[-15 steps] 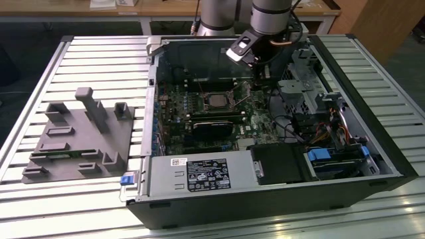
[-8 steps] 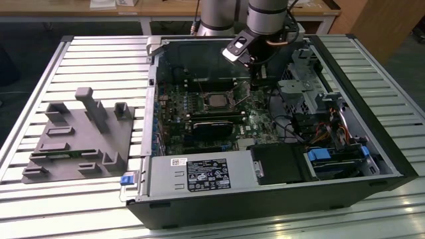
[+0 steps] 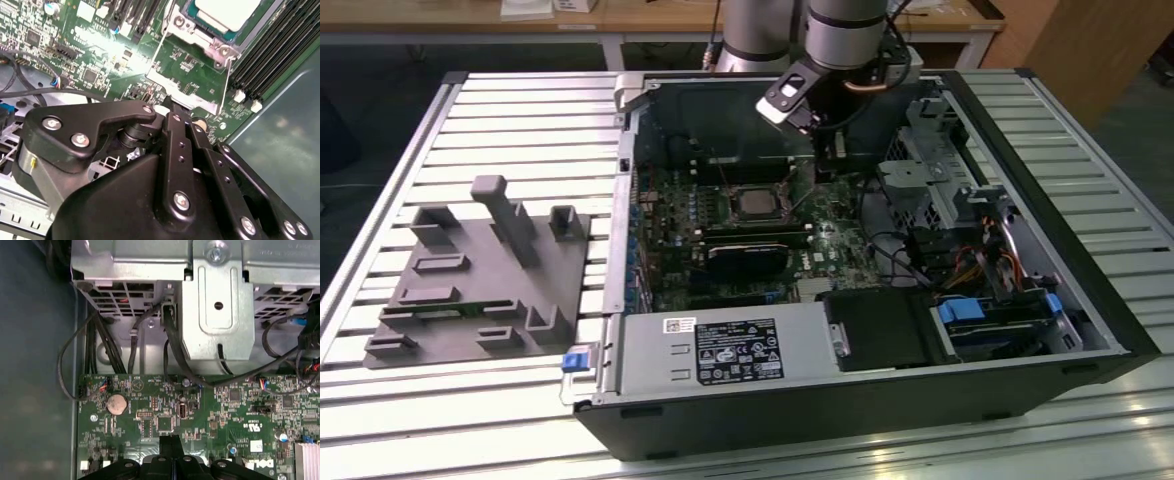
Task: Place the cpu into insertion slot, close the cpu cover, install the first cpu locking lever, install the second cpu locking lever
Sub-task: 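Close the cpu cover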
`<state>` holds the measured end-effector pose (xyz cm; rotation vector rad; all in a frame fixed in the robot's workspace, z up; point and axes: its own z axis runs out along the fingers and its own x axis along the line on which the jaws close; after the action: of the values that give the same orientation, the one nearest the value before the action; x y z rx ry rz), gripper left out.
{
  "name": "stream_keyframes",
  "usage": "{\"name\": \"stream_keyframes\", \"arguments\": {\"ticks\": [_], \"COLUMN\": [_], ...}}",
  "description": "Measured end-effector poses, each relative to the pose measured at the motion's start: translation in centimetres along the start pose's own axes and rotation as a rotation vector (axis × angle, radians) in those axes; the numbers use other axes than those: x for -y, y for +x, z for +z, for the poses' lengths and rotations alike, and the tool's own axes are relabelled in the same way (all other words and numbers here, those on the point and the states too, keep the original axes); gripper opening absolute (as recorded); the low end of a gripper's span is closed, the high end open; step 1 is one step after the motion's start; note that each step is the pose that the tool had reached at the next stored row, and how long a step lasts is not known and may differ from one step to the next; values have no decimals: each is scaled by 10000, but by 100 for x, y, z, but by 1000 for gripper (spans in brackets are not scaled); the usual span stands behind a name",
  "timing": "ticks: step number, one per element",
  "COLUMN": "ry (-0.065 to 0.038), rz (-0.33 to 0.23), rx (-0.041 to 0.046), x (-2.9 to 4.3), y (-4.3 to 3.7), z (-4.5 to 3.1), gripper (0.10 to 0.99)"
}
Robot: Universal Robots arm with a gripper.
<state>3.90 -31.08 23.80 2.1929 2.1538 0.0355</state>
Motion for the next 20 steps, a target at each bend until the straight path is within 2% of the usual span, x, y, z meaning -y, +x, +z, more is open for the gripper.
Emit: {"name": "stream_keyframes", "arguments": {"ticks": [13, 20], "ry": [1, 1], "rz": [34, 62], "rx": [2, 3], "x": [204, 356], "y": [-4, -6], "z": [-13, -22], "gripper": [106, 106]}}
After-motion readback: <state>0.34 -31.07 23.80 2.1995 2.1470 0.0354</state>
